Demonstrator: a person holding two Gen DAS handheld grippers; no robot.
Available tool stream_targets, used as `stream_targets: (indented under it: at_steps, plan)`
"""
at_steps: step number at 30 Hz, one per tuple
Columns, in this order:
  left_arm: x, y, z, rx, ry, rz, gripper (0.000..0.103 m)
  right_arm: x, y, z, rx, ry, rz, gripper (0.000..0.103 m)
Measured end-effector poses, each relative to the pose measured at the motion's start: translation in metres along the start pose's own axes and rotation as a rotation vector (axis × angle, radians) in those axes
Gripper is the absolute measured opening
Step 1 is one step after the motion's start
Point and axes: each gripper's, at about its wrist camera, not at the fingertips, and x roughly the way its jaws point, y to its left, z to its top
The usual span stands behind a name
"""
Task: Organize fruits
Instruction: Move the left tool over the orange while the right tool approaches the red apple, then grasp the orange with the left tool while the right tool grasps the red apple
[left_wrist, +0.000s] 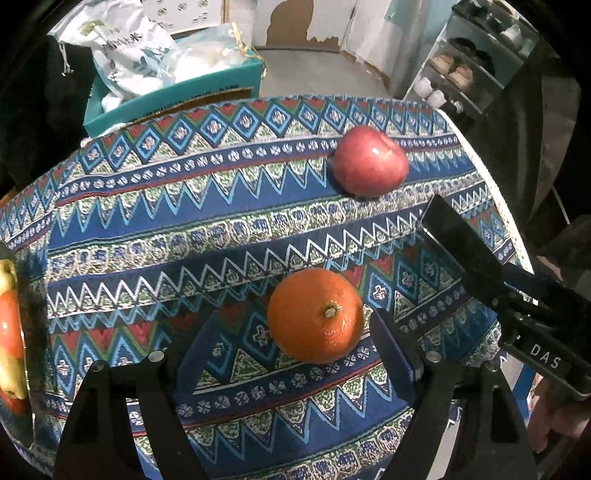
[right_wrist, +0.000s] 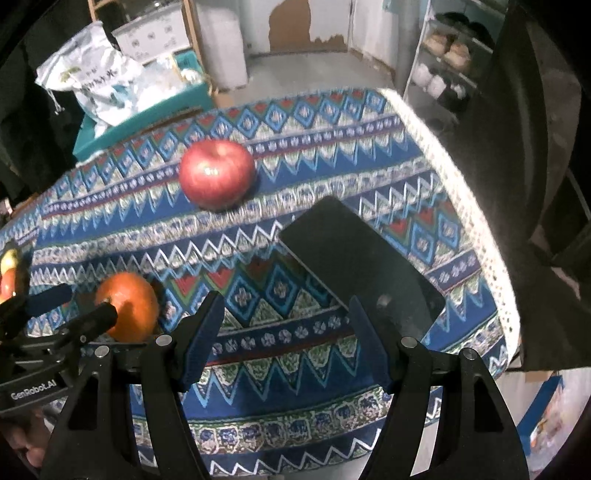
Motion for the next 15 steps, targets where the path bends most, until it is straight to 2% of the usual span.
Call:
stream_targets:
  at_steps: [12,15]
  plan:
    - [0.031,-0.009,0.0,0.012,0.056,-0.011,0.083,0.014,-0.007,-0.002,0.02,0.036,-0.001,0.071]
    - [0.035,-0.009,0.001,0.016,0.067,-0.017,0.074,0.017,-0.007,-0.002,0.026,0.041,0.004,0.071]
